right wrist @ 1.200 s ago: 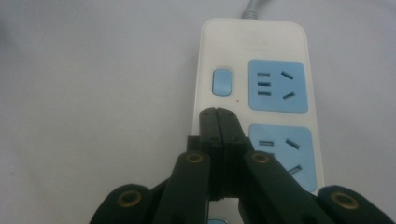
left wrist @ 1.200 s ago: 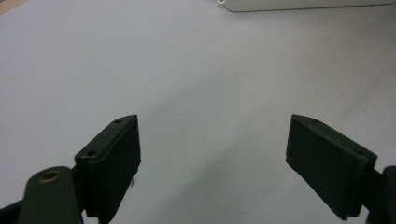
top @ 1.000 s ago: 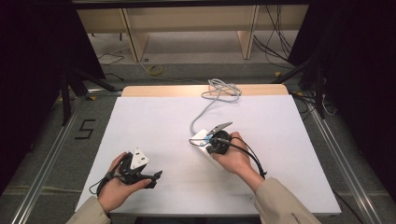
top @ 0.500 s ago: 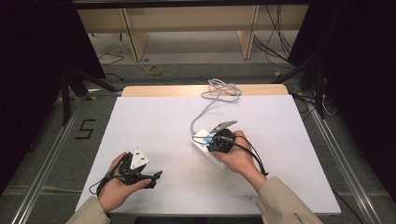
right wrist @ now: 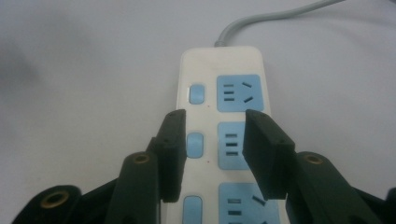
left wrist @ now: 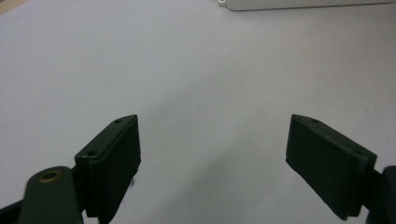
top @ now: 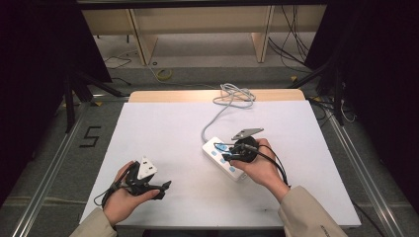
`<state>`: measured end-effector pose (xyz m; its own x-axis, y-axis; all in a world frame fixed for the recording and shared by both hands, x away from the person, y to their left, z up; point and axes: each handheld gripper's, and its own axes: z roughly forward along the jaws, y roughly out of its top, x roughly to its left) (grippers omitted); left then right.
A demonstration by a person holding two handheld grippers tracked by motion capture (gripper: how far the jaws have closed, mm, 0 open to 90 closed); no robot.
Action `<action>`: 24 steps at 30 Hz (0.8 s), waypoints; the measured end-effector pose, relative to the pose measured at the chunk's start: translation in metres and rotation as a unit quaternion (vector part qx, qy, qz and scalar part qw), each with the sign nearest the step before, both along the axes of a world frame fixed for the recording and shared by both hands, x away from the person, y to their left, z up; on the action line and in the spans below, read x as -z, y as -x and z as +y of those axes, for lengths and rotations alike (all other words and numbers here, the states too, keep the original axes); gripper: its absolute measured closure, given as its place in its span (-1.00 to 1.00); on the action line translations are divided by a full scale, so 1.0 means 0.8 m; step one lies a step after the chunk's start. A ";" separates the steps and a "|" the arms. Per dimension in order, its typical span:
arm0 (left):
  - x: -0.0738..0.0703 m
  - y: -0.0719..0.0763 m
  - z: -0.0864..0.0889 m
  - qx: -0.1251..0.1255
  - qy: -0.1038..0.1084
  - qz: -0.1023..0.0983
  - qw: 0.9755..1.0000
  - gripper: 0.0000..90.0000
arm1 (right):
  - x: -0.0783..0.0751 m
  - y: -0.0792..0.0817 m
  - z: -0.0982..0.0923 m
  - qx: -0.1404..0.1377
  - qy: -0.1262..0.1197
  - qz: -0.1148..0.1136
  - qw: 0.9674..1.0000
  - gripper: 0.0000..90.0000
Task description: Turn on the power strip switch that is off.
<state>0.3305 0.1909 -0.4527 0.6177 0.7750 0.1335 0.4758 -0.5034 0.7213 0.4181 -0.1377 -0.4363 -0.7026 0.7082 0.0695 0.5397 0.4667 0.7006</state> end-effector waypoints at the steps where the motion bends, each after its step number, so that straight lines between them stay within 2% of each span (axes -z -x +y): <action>1: 0.000 0.000 0.000 0.000 0.000 0.000 1.000 -0.61 | -0.001 0.001 -0.002 0.001 -0.002 -0.004 1.000 0.28; 6: 0.000 0.000 0.000 0.000 0.000 0.000 1.000 -0.61 | -0.003 0.005 -0.008 0.001 -0.008 -0.007 1.000 0.08; 12: 0.000 0.000 0.000 0.000 0.001 0.000 1.000 -0.61 | -0.006 0.013 -0.020 0.008 -0.017 -0.028 0.999 -0.05; 14: 0.000 0.000 0.001 0.000 0.001 0.001 1.000 -0.61 | -0.007 0.017 -0.028 0.008 -0.024 -0.036 0.999 -0.07; 24: 0.000 0.001 0.001 -0.002 0.001 0.002 1.000 -0.61 | -0.009 0.045 -0.075 0.008 -0.057 -0.048 0.997 -0.15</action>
